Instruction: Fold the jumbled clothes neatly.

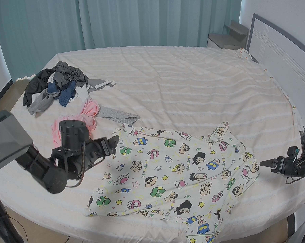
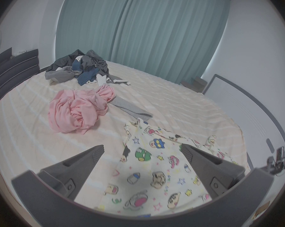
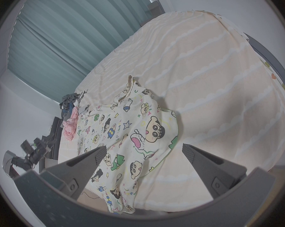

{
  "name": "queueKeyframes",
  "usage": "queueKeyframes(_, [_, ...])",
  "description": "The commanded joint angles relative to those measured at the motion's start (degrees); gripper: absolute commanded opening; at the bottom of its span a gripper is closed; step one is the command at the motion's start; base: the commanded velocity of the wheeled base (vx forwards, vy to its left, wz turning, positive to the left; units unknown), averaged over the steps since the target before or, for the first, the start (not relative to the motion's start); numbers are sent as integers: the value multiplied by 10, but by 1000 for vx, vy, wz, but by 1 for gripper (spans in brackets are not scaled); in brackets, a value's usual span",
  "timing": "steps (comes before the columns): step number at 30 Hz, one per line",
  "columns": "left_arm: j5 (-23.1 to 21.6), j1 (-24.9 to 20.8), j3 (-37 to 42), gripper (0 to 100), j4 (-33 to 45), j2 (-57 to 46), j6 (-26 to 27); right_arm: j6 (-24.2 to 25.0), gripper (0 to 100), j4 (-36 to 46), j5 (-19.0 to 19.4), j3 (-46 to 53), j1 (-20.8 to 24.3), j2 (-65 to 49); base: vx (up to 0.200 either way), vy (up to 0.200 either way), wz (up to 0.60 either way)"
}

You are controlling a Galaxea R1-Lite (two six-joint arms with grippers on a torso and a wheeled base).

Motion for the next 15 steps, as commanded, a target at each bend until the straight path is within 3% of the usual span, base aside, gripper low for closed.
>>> queueKeyframes(1, [-51, 81, -244, 100, 190, 143, -2, -2, 100, 0, 0, 37, 21, -61, 0, 0, 0])
queueKeyframes(4, [-82, 81, -315, 100, 265, 176, -4, -2, 100, 0, 0, 56, 43, -91, 0, 0, 0])
queueKeyframes(8, [-79, 82, -417, 100, 288, 249, -35, -1, 100, 0, 0, 80, 68, -122, 0, 0, 0])
queueKeyframes(15, [-83, 77, -486, 100, 316, 307, -57, 0, 100, 0, 0, 86, 81, -144, 0, 0, 0])
